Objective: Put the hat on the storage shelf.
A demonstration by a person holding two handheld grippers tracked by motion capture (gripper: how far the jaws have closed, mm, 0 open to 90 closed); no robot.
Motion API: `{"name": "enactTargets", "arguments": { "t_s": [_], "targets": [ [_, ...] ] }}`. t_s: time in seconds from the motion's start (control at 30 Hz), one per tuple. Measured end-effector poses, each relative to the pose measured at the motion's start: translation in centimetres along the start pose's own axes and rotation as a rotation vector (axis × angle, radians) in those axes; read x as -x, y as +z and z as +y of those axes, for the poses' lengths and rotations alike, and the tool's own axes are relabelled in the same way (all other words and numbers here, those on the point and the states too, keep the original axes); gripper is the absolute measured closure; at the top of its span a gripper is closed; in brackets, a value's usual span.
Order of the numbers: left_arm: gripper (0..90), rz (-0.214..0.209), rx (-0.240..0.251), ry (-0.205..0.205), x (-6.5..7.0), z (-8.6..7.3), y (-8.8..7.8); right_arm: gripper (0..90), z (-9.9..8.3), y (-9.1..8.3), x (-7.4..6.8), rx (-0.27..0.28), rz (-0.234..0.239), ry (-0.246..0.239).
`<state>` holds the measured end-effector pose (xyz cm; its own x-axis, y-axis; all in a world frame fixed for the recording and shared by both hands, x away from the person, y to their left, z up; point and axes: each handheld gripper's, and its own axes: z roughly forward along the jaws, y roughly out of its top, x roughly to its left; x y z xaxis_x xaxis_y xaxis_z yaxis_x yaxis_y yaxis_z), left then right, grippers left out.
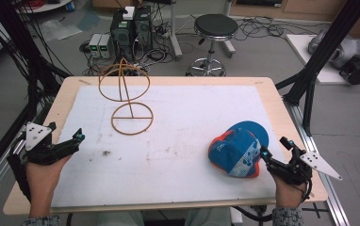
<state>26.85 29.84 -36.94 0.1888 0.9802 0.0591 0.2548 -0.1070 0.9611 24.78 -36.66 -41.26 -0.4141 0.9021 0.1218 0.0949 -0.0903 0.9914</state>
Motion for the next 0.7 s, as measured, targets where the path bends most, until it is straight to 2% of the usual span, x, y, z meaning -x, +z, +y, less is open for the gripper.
{"name": "enactTargets", "arguments": {
  "t_s": [0.7],
  "targets": [
    [13.6, 0.007, 0.001, -0.004, -0.28, -0.09, -0.23, 12.7, -0.01, 0.21, 0.03, -0.004, 0.003, -0.003]
  ]
}}
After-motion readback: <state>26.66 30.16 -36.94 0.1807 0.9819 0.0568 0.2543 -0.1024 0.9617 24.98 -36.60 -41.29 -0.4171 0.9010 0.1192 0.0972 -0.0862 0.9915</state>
